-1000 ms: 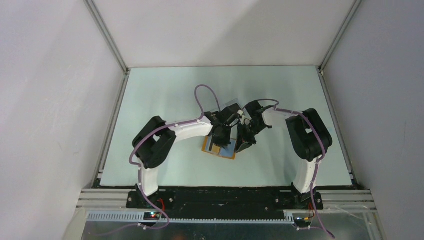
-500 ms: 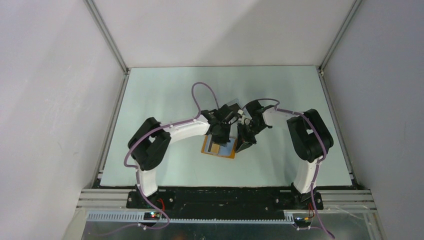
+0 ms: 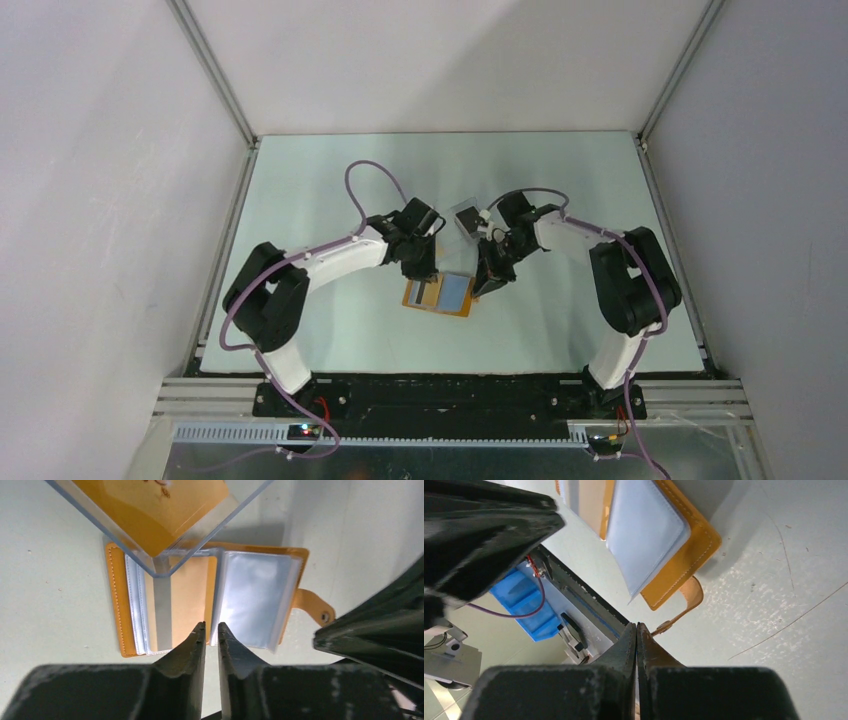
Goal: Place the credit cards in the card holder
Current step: Insert the credit card into the card holder.
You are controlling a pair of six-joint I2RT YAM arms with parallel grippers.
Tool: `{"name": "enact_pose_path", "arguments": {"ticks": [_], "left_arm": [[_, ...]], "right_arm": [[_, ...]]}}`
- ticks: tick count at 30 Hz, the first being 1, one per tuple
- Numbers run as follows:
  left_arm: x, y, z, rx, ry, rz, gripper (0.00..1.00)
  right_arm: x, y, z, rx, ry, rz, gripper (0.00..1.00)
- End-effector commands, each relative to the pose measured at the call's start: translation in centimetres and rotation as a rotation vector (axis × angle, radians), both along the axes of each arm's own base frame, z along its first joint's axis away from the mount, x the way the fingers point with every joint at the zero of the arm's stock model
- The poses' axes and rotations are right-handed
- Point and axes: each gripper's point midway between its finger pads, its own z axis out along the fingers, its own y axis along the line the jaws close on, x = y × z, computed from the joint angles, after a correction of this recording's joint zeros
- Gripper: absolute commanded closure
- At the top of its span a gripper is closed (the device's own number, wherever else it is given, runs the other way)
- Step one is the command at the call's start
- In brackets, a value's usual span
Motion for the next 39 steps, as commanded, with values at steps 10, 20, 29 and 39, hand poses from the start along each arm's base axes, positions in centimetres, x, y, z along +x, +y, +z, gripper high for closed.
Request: {"name": "enact_pose_path", "arguments": {"ticks": [10,20,29,39], "left_arm": [[-0.7,-0.4,-0.6,-0.008,0.019,-0.063,0.57],[-0.4,-1.0,-1.0,-0.027,0.045,-0.071,0.61],[0.5,-0.1,0.3,-0.074,0.022,-0.030,0.57],[3.6,3.0,7.0,-0.295,-0.138,0.076,0.49]], "right_arm": [[1.4,3.8,2.0,0.072,-0.007,0.048,1.00],[1.5,0.7,-4.7,-0.195,0.009,0.046,1.00],[1.6,-0.2,-6.1,-0.276,-0.032,0.051,1.00],[4.1,1.4,3.2,-0.058,-0.251,-0.001,0.86]]}}
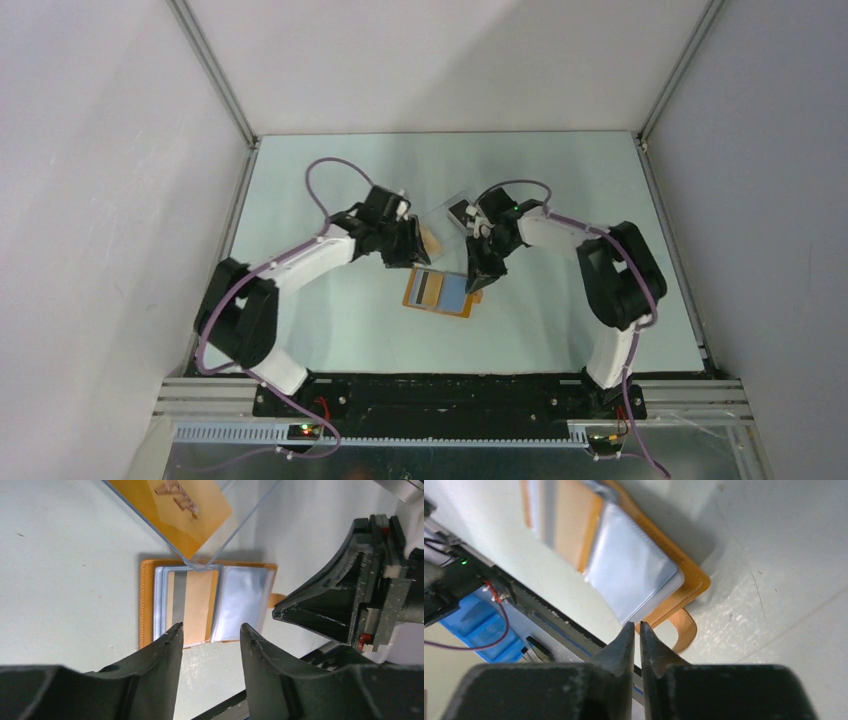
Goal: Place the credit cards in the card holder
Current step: Insert the credit card into the card holder, then pick up the credit card from the storage box.
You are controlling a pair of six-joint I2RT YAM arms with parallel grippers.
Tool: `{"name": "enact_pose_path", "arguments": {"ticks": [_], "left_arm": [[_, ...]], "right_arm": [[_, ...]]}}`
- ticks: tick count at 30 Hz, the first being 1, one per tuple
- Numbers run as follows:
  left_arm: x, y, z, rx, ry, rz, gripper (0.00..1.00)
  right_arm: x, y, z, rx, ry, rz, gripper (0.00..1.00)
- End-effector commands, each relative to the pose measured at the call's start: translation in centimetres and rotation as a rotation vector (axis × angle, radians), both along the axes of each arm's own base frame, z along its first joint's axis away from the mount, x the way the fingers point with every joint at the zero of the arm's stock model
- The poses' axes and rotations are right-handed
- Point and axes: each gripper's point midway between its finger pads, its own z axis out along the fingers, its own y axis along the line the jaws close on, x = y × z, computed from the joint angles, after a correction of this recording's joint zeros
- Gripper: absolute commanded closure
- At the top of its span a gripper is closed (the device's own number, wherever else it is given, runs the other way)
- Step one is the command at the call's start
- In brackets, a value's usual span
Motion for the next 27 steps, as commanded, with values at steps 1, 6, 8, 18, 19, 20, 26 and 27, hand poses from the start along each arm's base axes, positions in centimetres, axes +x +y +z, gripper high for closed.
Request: {"name": "enact_pose_path", "arguments": {"ticks": [1,6,8,18,19,20,26,27], "left_arm": [[2.2,0.8,5.2,-0.183,-0.124,0.039,0.49],[4.3,2.7,7.0,-0.282,-0.167,0.104,0.47],[5.3,3.5,6.5,-0.282,-0.165,0.136,0.47],[9.1,3.7,2.9,-0.217,-0.115,0.167,0.51],[9.2,3.6,2.2,-0.212,-0.100,0.163,0.52],[9.6,3.4,2.4,-0.217,-0.104,0.157,0.52],[10.5,3.1,1.2,-0.203,-0.084,0.156,0.55],[10.6,3.1,1.1,-0.199,-0.085,0.159,0.57]], "right_arm": [[2.9,0.7,6.4,0.146,-0.189,-0.028,0.83],[6.1,1.4,10.0,0.250,-0.262,-0.068,0.66],[7.4,2.1,10.6,0.265,-0.268,-0.067,0.62],[15.5,6.6,9.5,0.245,-0.296,-0.046,0.46],[15.9,6.5,7.8,0.209,-0.275,-0.051,0.43],[16.5,6.9,8.2,0.212,-0.294,-0.047,0.41],[17.3,7.3,4.2,0.090,-0.280,0.006,0.43],[17.2,7.2,3.7,0.076,-0.275,0.011,0.44]]}}
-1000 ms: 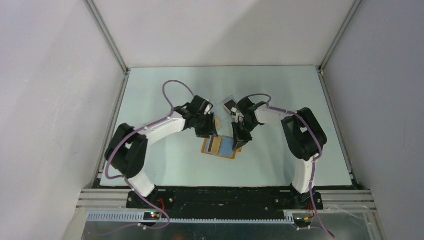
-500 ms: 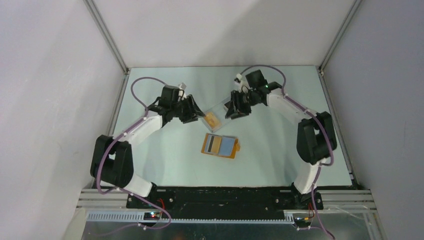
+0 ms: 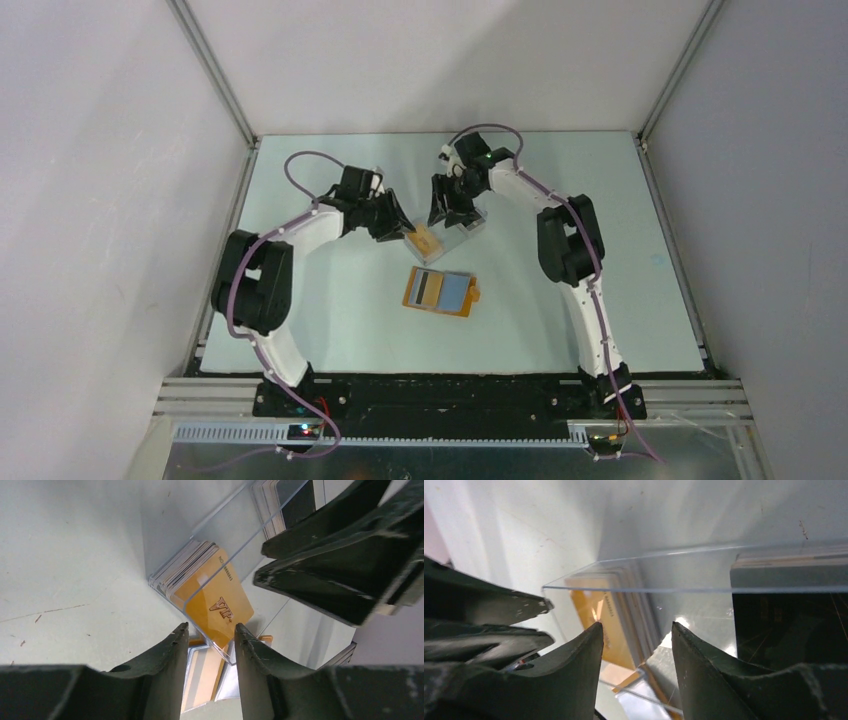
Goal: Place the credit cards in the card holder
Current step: Pick up the credit card from the storage box.
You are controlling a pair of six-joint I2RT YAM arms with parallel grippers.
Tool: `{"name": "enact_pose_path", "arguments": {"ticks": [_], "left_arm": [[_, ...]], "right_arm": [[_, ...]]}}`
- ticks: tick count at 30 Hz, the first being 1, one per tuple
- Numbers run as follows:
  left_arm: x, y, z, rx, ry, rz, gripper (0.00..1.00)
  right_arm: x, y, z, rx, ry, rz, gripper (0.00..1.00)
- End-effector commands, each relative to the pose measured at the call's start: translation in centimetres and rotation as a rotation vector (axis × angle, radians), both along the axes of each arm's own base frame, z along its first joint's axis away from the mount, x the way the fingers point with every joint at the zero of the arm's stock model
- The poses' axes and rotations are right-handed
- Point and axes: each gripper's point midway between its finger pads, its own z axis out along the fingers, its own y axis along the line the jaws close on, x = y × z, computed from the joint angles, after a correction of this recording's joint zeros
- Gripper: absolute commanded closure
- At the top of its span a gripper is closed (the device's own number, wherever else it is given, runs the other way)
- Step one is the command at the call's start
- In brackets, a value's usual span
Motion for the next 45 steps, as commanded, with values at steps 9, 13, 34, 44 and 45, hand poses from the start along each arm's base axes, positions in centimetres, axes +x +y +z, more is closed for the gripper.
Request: {"name": "enact_pose_path", "arguments": {"ticks": [9,13,34,44,45], "left_arm": [[1.4,-1.0,-0.6,0.010,-0.020,-0.020,0.70],[1.3,-1.2,-1.2,0.018,-0.010,-0.021,0.76],[1.2,-1.0,-1.8,0.050,0.007,-0.020,0.96],[1.1,-1.1,-2.0,0.056,0.012,-0.024,0.97],[1.1,-1.2,-2.1,0.057,0.014,-0.026,0.97]], "right_arm": [[-1.5,0.7,-1.5,-0.084,0.007,0.080,0.62],[-1.6,0.8,-1.2,-0.082,0.007,0.080,0.72],[-2.4,1.0,1.4,-0.080,-0.019,0.078,0.82],[-3.2,1.1,2.2,-0.112,-0.045,0.090,0.75],[-3.3,1.1,2.4,-0.114,-0.051,0.093,0.74]]}}
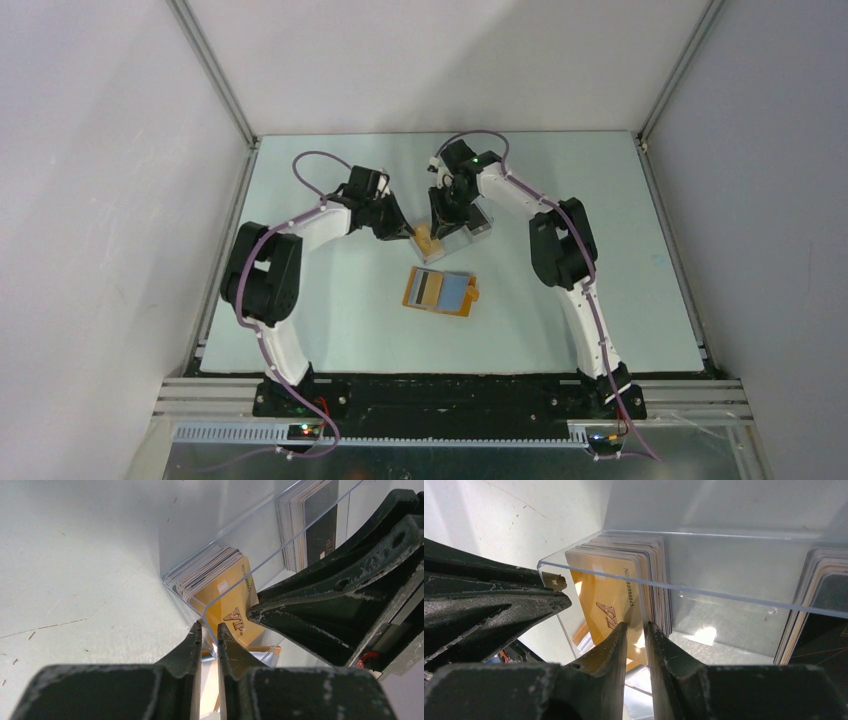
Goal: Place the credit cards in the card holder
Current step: Pick up the credit card from the storage box.
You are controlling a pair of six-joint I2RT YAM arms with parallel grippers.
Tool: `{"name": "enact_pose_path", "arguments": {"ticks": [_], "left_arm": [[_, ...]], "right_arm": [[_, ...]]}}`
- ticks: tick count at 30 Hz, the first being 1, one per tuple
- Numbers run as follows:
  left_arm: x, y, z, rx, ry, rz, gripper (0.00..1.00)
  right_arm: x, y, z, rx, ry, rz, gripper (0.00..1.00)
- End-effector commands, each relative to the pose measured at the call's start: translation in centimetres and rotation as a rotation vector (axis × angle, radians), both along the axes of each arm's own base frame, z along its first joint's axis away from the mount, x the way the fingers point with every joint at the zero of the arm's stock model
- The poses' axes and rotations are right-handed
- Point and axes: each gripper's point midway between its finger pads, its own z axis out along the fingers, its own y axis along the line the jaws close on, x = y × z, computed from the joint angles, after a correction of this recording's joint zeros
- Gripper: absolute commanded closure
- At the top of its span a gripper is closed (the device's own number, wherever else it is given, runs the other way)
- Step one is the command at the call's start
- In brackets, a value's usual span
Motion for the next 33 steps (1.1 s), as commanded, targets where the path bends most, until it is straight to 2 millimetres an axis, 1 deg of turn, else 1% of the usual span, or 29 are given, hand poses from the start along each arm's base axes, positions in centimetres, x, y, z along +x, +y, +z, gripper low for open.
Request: {"name": "enact_pose_path", "arguments": {"ticks": [1,9,21,27,28,31,33], "left_arm": [[0.3,-0.4,-0.4,0.026,-0.011,-0.024,0.97],[0.3,-0.5,-0.4,0.028,-0.010,-0.028,0.98],[0.2,-0.7,-0.6,0.035,-0.005,-0.034,1.00],[0.1,-0.6,-0.7,0.038,-0.003,-0.034,1.00],[0.1,-0.6,-0.7,0.038,-0.003,-0.034,1.00],[0.1,-0.7,-0.7,0.038,-0.001,-0.035,1.00],[0.1,-0.6,-0.8,0.040,-0.001,-0.035,1.00]], "right_arm": [[-0.2,0.5,4.3,0.014,-0.091,0.019,0.73],[-0.5,0.7,5.3,0.017,-0.108,0.023,0.72],[-0.7,1.1,6.2,0.046,-0.109,0.023,0.74],[-1.4,1.8,6.8,0.137,-0.054,0.022,0.77],[-1.6,1.9,6.5,0.158,-0.036,0.024,0.77],[-1.7,2.4,7.5,0.219,-0.030,0.015,0.79],[-1.8,2.3,7.2,0.218,-0.018,0.012,0.79]]}}
